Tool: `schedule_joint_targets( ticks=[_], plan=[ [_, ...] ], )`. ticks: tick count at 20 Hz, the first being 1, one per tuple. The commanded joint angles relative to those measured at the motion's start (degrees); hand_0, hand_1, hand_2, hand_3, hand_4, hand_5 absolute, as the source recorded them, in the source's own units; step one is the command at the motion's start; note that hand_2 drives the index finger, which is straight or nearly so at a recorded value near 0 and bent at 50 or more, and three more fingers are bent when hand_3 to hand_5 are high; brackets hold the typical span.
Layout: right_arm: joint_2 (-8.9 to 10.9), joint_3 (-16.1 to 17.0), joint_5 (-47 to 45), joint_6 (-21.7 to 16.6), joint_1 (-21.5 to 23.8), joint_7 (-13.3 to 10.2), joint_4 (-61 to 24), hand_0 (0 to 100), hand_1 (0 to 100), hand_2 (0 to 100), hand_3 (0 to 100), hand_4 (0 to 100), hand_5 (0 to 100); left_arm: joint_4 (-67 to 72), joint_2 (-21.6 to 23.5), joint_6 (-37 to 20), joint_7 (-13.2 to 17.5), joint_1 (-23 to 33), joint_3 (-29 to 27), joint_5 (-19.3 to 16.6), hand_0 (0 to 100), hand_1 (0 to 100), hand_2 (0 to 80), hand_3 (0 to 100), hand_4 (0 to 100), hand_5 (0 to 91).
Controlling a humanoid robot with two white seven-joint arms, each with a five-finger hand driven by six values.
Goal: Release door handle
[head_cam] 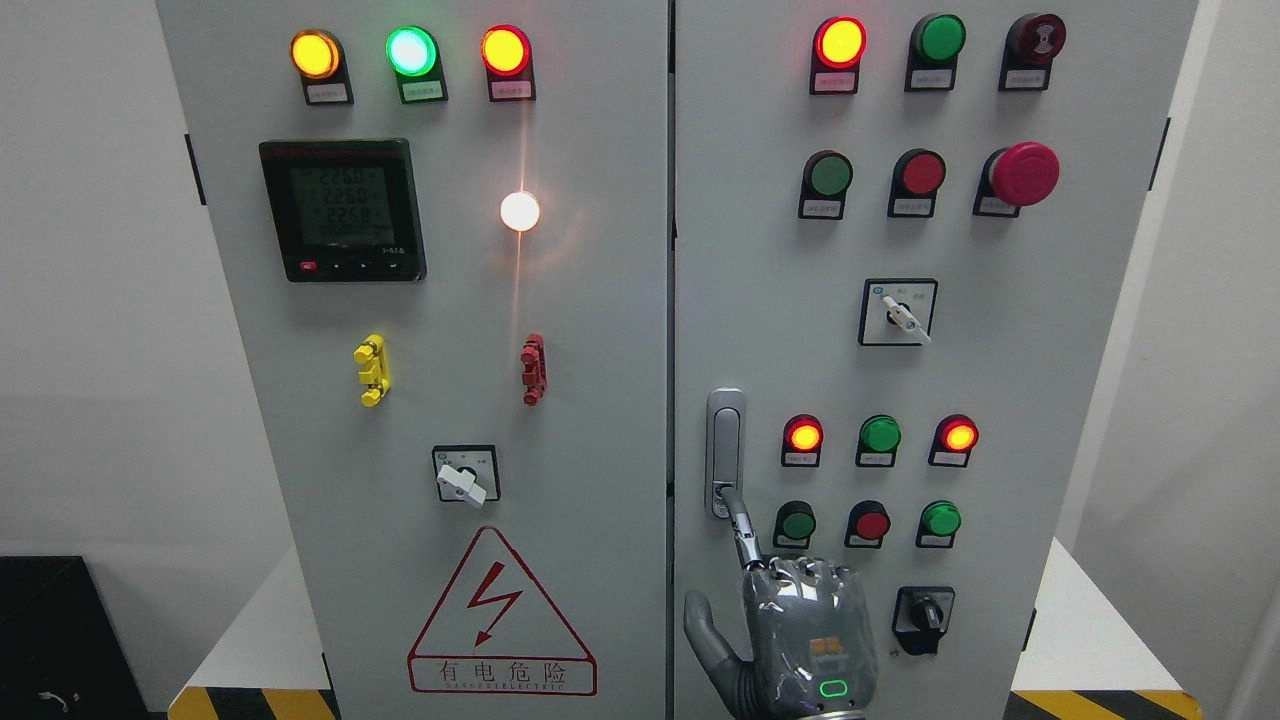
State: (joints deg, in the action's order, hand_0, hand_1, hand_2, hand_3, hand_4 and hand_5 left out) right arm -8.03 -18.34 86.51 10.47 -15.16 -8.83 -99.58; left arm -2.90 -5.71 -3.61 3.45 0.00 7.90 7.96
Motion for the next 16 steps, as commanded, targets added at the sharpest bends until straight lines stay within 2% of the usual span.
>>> schedule_joint_targets(
  ticks=[1,16],
  plan=[
    [0.03,-0.2,0.1,0.2,0.0,0.0,0.6,52,32,0,100,100,100,0.0,0.0,0.0,0.0,1.1,0.0,0.0,12,56,0.0,0,0,0.0],
    [0.03,0.0,0.1,1.0,-0.6,0.3,1.1,52,32,0,100,100,100,0.0,0.0,0.0,0.0,1.1,0.0,0.0,12,56,0.0,0,0,0.0]
  ],
)
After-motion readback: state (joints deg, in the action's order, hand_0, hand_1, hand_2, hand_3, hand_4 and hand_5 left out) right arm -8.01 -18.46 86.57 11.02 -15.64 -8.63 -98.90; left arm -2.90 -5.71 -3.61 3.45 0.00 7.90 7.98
